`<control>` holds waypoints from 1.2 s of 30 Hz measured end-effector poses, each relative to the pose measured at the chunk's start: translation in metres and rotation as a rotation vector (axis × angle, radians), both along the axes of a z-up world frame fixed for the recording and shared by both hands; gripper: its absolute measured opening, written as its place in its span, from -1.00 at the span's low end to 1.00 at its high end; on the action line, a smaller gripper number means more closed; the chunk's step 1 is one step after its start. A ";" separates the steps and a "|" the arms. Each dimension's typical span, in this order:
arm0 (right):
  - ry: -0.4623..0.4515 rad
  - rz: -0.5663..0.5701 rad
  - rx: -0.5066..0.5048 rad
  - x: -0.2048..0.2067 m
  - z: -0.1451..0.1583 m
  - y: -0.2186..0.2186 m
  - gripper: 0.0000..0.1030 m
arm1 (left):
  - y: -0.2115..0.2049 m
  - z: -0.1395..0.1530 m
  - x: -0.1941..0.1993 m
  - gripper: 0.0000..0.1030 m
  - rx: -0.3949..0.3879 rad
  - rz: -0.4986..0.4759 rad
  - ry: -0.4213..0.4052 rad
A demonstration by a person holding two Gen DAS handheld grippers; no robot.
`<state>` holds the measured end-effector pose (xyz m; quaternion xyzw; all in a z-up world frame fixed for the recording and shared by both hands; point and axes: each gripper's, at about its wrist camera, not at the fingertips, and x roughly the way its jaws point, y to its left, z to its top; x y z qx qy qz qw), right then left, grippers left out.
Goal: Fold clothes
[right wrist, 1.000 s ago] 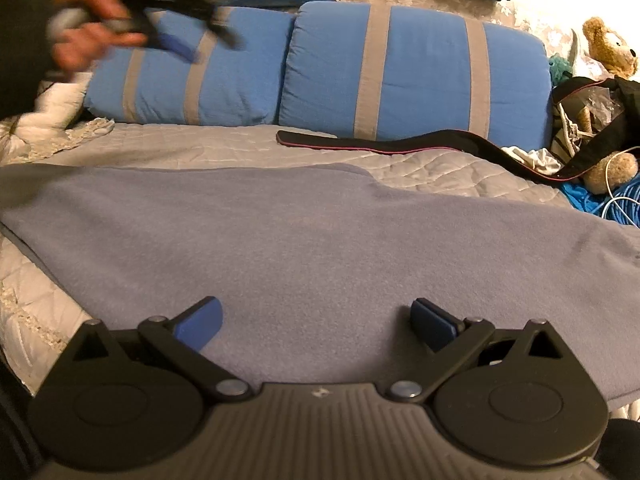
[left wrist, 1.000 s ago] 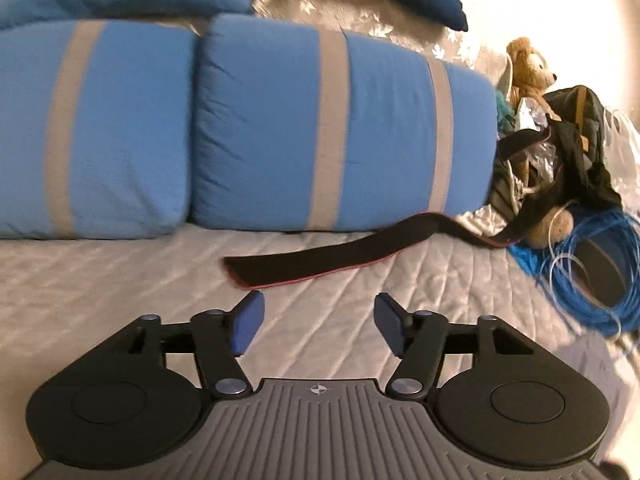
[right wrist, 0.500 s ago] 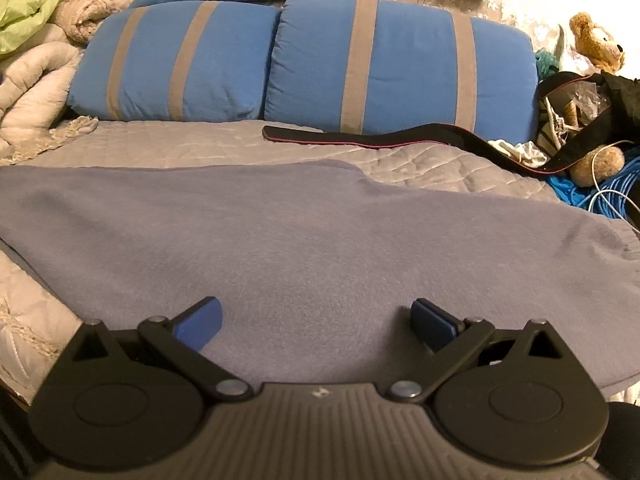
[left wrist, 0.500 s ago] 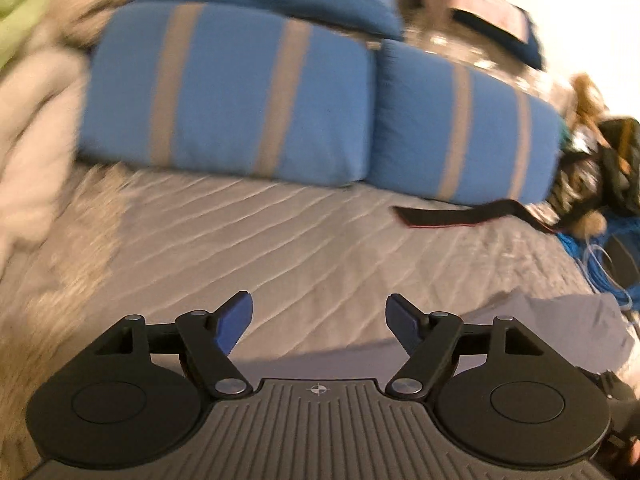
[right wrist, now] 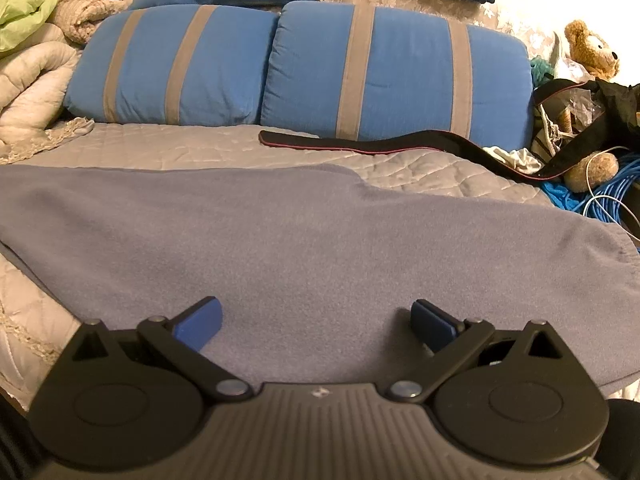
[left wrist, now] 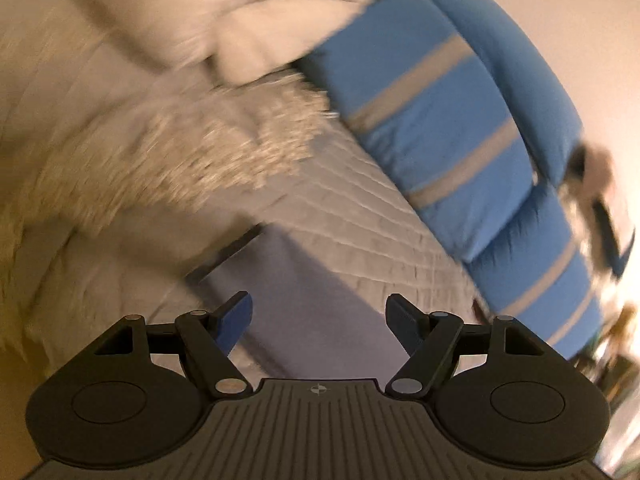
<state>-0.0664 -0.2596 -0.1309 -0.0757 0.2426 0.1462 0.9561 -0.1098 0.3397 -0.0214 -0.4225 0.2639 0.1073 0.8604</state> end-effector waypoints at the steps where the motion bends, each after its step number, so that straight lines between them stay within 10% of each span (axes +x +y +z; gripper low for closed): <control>1: -0.001 0.000 0.000 0.000 0.000 0.000 1.00 | 0.005 -0.008 -0.005 0.41 -0.038 0.018 -0.012; 11: -0.003 0.000 0.000 -0.001 -0.001 0.000 1.00 | 0.026 -0.072 -0.021 0.40 -0.305 0.137 -0.180; 17: -0.003 0.000 0.000 -0.001 -0.001 0.000 1.00 | 0.027 -0.071 -0.014 0.36 -0.304 0.149 -0.190; 19: -0.001 0.002 0.001 0.000 0.000 -0.001 1.00 | 0.026 -0.068 -0.011 -0.22 -0.290 0.150 -0.181; 20: -0.001 0.002 0.001 0.000 0.000 -0.001 1.00 | 0.026 -0.064 -0.009 -0.95 -0.276 0.147 -0.151; 28: 0.001 0.002 -0.002 0.001 0.001 -0.001 1.00 | -0.005 0.045 0.002 -0.92 0.029 -0.020 -0.139; 36: 0.007 0.005 -0.001 0.002 0.002 -0.001 1.00 | -0.135 0.165 0.026 -0.92 0.435 -0.273 -0.187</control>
